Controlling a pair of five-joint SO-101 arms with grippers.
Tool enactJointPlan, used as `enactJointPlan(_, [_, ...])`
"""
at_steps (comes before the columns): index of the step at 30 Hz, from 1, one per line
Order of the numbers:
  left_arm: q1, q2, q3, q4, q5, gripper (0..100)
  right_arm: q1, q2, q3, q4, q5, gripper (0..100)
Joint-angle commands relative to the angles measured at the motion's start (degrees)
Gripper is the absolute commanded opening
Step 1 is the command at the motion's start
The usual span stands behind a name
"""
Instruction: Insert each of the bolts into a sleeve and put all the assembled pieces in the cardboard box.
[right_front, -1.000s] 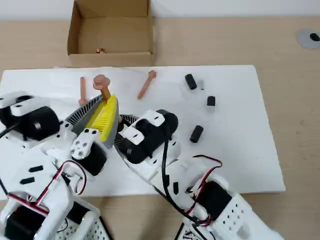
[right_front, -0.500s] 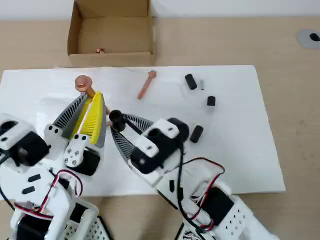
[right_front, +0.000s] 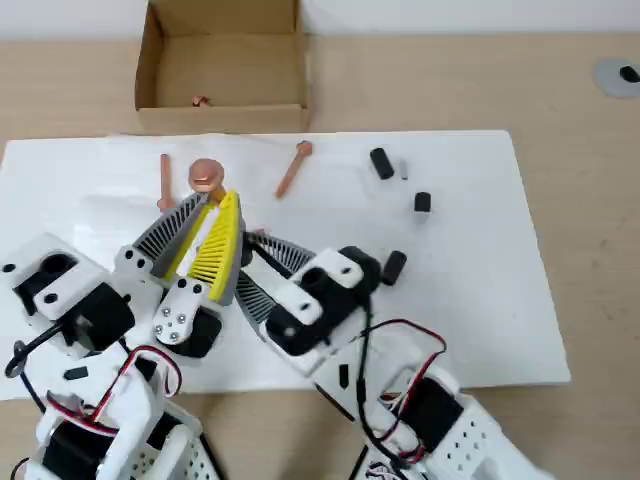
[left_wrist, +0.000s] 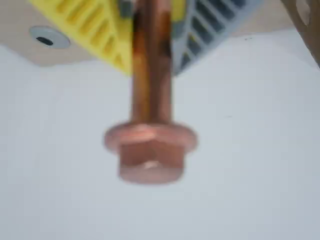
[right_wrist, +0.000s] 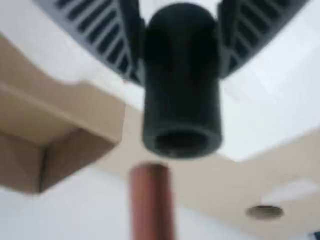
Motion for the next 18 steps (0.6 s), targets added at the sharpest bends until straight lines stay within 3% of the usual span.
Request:
enactJointPlan(1, [0.70,-0.31,-0.26,-1.05,-0.18,1,0.66,-1.27,0.04,-1.41,0.35,0.9])
enactJointPlan(18, [0.79,-0.66,-0.70,3.43,-2.99,0,3.56,-1.45,-0.31,-1.49,0.26,0.9])
